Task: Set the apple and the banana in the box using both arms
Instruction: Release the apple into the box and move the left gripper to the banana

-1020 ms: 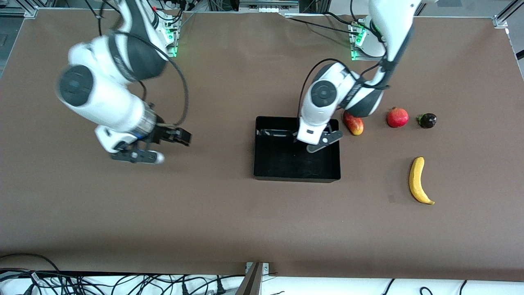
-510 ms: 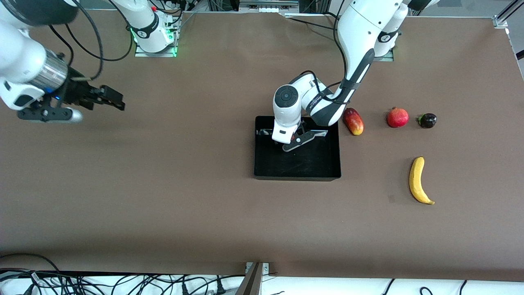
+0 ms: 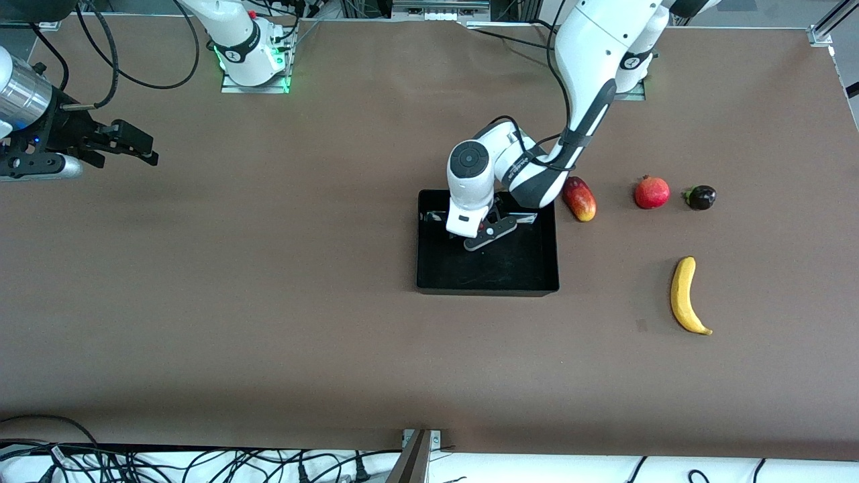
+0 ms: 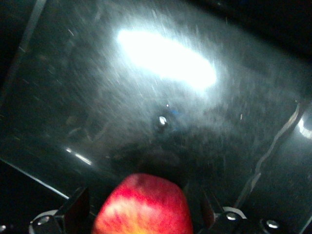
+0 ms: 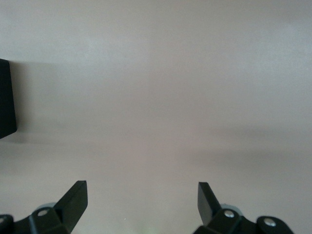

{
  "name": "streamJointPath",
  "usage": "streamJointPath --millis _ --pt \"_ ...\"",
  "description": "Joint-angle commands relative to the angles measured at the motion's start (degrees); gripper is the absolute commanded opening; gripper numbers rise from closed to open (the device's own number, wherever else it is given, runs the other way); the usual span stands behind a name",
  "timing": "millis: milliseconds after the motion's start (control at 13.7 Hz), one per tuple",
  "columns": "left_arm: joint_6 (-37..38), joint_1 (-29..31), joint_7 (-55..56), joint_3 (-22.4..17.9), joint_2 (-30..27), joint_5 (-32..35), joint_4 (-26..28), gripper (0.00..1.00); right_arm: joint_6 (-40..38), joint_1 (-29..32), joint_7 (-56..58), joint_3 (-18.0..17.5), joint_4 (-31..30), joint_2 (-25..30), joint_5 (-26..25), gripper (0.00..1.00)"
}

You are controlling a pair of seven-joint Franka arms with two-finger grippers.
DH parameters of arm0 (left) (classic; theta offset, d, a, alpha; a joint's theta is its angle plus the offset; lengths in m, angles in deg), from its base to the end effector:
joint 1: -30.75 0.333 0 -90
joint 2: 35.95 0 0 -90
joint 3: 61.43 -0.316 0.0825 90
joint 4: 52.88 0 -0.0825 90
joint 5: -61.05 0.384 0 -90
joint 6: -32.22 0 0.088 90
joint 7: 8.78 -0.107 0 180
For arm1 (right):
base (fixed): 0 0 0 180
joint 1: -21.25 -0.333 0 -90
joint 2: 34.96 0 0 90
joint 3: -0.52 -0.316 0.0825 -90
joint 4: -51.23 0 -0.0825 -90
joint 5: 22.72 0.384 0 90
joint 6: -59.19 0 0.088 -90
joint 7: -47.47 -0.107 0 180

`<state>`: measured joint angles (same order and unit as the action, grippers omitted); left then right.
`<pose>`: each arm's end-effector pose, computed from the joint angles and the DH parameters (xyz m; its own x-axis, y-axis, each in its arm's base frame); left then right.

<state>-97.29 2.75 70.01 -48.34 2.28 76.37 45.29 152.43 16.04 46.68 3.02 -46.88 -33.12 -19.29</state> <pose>0.5119 -0.4197 0.2016 0.8693 0.4935 0.0276 0.4935 -0.8633 -0.1057 0.5444 0.0315 0.5802 0.9981 0.0302 -0.0538 0.0269 -0.9978 -0.0601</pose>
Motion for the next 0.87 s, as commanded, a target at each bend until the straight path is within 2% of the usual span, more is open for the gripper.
streamJointPath --millis 0,146,291,583,801 --pt "10.38 8.02 -7.47 3.96 -5.61 -4.75 -4.55 1.00 -0.52 1.08 0.26 -1.36 1.24 0.10 -1.23 1.00" --pt "19.16 13.56 -16.16 4.05 -8.17 -9.85 -9.99 1.00 -0.60 1.08 0.43 -1.36 1.43 0.10 -1.32 1.00" --pt "25.69 20.15 -27.14 4.05 -8.70 -10.23 -13.08 1.00 -0.60 0.99 0.43 -1.53 2.04 -0.34 -2.72 1.00" --pt "25.28 32.72 -52.79 3.44 -6.69 -6.64 -12.57 1.00 -0.51 0.99 0.17 -1.45 3.27 -0.43 -2.73 1.00" --pt "20.46 40.20 -69.24 3.26 -4.32 -4.69 -12.39 1.00 -0.17 1.08 0.08 -1.45 3.27 -0.70 -2.72 1.00"
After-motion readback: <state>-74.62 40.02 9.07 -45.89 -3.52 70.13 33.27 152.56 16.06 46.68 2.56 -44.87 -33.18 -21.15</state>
